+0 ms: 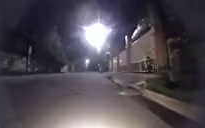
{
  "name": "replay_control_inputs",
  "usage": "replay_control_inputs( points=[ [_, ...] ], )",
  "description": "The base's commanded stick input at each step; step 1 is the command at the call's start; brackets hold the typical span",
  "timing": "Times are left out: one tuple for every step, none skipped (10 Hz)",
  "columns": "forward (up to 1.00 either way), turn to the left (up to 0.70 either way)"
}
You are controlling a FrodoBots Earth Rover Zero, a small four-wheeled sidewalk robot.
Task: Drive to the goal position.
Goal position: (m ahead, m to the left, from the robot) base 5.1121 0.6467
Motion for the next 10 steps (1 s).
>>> replay_control_inputs(
  points=[
    [0.7,0.0],
    [0.7,0.0],
    [0.7,0.0],
    [0.7,0.0],
    [0.7,-0.15],
    [0.7,-0.28],
    [0.7,-0.1],
    [0.7,0.0],
    [0.7,0.0],
    [0.7,0.0]
  ],
)
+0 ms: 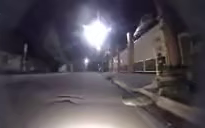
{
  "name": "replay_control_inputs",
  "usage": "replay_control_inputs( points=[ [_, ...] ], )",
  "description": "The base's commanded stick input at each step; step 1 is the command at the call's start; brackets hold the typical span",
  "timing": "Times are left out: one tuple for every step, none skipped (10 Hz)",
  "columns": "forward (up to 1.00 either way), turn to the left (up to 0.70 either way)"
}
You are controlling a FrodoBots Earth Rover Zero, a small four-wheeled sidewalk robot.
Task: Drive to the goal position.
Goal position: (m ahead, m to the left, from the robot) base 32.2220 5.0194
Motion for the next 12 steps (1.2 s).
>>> replay_control_inputs(
  points=[
    [0.7,0.0],
    [0.7,0.0],
    [0.7,0.0],
    [0.7,0.0],
    [0.7,0.0],
    [0.7,0.0],
    [0.7,0.0],
    [0.7,0.0],
    [0.7,0.0],
    [0.7,0.0],
    [0.7,0.0],
    [0.7,0.0]
  ],
)
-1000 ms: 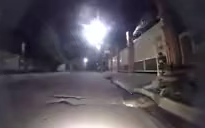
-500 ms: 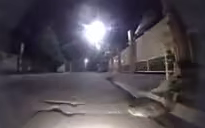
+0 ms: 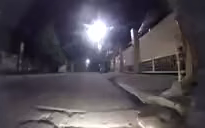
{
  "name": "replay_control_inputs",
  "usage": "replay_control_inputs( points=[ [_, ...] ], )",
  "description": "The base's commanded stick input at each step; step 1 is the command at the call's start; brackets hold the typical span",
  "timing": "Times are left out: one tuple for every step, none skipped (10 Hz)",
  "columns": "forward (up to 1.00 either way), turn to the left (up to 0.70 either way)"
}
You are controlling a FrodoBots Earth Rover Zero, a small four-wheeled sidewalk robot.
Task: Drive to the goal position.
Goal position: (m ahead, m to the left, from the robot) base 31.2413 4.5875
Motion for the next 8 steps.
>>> replay_control_inputs(
  points=[
    [0.7,0.0],
    [0.7,0.0],
    [0.7,0.0],
    [0.7,0.0],
    [0.7,0.0],
    [0.7,0.0],
    [0.7,0.0],
    [0.7,0.0]
  ],
)
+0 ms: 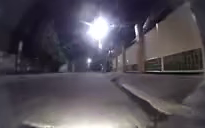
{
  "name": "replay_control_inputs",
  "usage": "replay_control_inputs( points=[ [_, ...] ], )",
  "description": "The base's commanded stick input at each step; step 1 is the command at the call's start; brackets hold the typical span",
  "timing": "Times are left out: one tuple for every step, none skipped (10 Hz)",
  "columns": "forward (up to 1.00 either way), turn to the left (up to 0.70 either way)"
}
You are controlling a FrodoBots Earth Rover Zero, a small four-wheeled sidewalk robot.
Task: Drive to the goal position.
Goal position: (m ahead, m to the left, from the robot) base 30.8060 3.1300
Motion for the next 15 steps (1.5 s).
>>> replay_control_inputs(
  points=[
    [0.7,0.0],
    [0.7,0.0],
    [0.7,0.0],
    [0.7,0.0],
    [0.7,0.0],
    [0.7,0.0],
    [0.7,0.0],
    [0.7,0.0],
    [0.7,0.0],
    [0.7,0.0],
    [0.7,0.0],
    [0.7,0.0],
    [0.7,0.0],
    [0.7,0.0],
    [0.7,0.0]
  ],
)
